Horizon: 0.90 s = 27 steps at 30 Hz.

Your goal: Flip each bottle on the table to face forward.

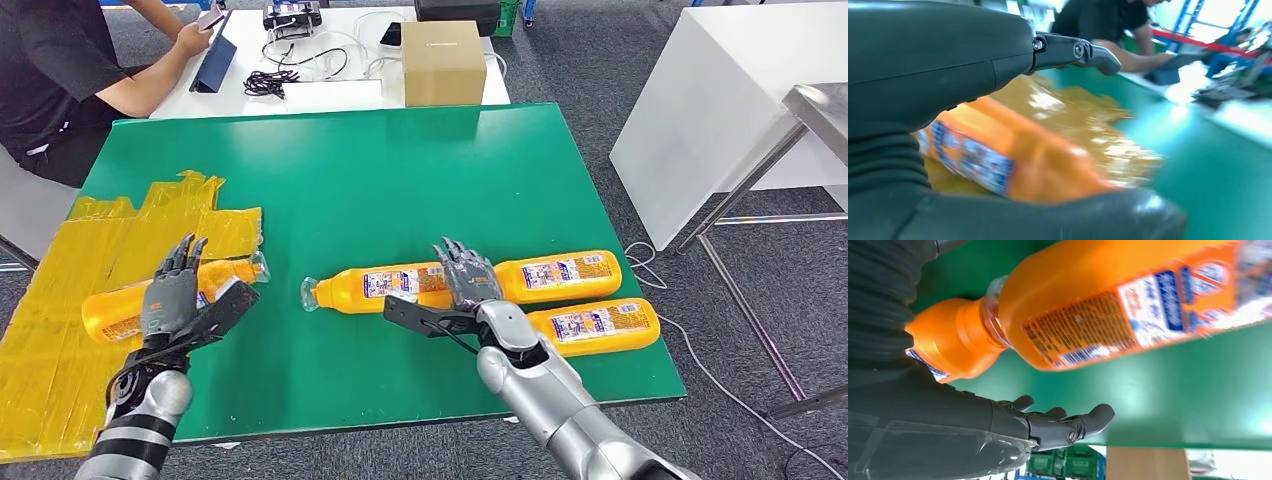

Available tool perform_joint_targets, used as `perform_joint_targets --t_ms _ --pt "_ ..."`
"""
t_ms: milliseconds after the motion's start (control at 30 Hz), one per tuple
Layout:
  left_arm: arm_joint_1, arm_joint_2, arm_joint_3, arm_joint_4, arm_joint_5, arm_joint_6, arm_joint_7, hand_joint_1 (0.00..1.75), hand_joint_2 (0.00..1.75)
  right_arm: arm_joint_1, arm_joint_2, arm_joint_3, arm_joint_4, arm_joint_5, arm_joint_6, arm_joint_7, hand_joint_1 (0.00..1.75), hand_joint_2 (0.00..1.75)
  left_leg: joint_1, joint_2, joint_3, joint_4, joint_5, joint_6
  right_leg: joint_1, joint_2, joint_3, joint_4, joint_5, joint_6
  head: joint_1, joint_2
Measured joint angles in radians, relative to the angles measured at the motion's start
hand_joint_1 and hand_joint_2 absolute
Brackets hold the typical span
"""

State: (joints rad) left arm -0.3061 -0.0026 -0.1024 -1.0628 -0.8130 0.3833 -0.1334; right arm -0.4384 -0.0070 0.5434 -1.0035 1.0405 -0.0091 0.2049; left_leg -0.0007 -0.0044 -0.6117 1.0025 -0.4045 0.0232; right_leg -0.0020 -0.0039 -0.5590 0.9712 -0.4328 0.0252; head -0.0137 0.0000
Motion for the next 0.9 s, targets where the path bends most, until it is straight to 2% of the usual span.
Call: perform_joint_targets --t_ms 133,367,600,900 --pt "0.067 -0.032 -0.001 -0.180 0.200 -0.069 -0.042 0.00 0.00 -0.004 0.002 -0.009 0.059 0.019 -0.003 -0.001 0.00 1.75 -0.001 0.000 0.000 0.000 0.000 0.000 0.000 0.000 0.000 0.000 0.000 0.000 0.000 0.000" --pt "0.133 -0.057 -0.008 -0.358 0.285 -0.083 -0.081 0.00 0.00 -0.021 0.019 -0.023 0.139 0.031 -0.010 -0.010 0.00 1.75 0.000 0.000 0.000 0.000 0.000 0.000 0.000 0.000 0.000 0.000 0.000 0.000 0.000 0.000" --pt "0.165 -0.066 -0.032 -0.443 0.306 -0.083 -0.095 0.00 0.00 -0.060 0.045 -0.022 0.231 0.066 -0.055 -0.012 0.00 1.75 0.000 0.001 0.001 0.000 0.000 0.000 0.000 0.000 0.000 0.000 0.000 0.000 0.000 0.000" --pt "0.183 -0.070 -0.046 -0.482 0.306 -0.081 -0.096 0.00 0.00 -0.083 0.071 -0.021 0.282 0.102 -0.093 0.014 0.00 1.75 0.000 0.001 0.001 0.000 0.000 0.000 0.000 0.000 0.000 0.000 0.000 0.000 0.000 0.000"
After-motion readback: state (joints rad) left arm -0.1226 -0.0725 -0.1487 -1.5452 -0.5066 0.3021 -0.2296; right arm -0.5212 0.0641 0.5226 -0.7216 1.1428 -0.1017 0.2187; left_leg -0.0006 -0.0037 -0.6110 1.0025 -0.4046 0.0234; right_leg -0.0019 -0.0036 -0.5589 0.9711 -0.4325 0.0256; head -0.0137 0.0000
